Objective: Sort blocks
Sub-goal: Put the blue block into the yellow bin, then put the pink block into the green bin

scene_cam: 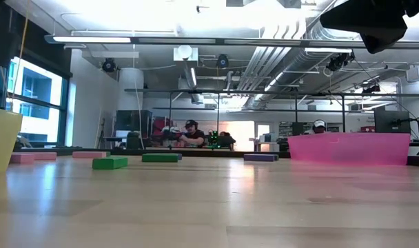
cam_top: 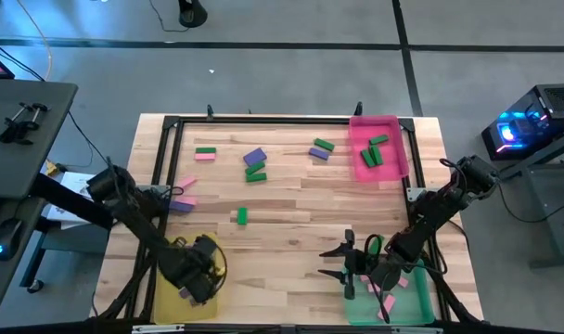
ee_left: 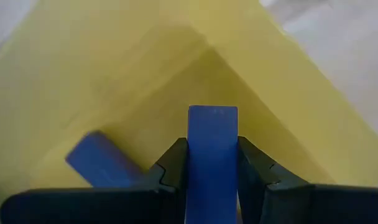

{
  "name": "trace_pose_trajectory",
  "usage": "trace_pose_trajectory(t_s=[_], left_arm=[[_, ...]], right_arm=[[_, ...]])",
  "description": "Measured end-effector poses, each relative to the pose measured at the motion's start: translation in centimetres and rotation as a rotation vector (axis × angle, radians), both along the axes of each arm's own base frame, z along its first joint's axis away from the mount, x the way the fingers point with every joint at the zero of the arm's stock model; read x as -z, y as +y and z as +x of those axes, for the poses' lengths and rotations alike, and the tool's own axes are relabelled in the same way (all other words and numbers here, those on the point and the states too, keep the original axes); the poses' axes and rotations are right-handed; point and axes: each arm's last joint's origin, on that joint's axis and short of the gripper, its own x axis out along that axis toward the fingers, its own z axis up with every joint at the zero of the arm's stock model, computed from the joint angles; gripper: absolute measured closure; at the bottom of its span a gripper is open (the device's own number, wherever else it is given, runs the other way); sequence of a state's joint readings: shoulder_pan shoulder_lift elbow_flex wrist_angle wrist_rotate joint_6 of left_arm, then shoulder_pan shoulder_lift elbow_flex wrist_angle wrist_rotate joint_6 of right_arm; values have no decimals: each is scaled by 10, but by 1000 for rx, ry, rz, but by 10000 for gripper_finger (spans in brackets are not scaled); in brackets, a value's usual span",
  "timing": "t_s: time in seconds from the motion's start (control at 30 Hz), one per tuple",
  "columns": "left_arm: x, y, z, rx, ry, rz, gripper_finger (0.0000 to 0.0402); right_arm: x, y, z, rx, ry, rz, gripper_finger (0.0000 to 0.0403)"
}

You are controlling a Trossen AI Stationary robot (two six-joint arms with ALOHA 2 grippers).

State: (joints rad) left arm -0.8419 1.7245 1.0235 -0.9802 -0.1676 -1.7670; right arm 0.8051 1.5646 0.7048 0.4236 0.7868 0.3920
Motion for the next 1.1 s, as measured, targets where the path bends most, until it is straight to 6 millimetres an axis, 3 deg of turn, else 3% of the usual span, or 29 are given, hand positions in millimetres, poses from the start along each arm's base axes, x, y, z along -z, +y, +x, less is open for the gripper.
trace_pose_trajectory(t_s=[0.13, 0.3, 0.47, 0.57, 0.8, 0.97, 1.1], left_arm=[[4, 12, 6, -6, 26, 19, 285], [-6, 19, 10, 18, 15, -11, 213], [-37, 26, 2, 56, -44, -104, 174], [-61, 40, -5, 76, -161, -68, 170], [-104, 94, -8, -3, -419, 171, 181], [-108, 146, -1, -101, -279, 244, 195], [-97, 186, 5, -158, -97, 196, 205]], right_arm=[[0, 0, 0, 0, 0, 0, 222], [0, 0, 0, 3, 0, 10, 222], [0, 0, 0, 3, 0, 10, 222], [0, -1, 1, 6, 0, 9, 222], [0, -5, 4, 25, 0, 11, 222], [0, -6, 5, 25, 1, 12, 222], [0, -6, 5, 24, 2, 12, 222]])
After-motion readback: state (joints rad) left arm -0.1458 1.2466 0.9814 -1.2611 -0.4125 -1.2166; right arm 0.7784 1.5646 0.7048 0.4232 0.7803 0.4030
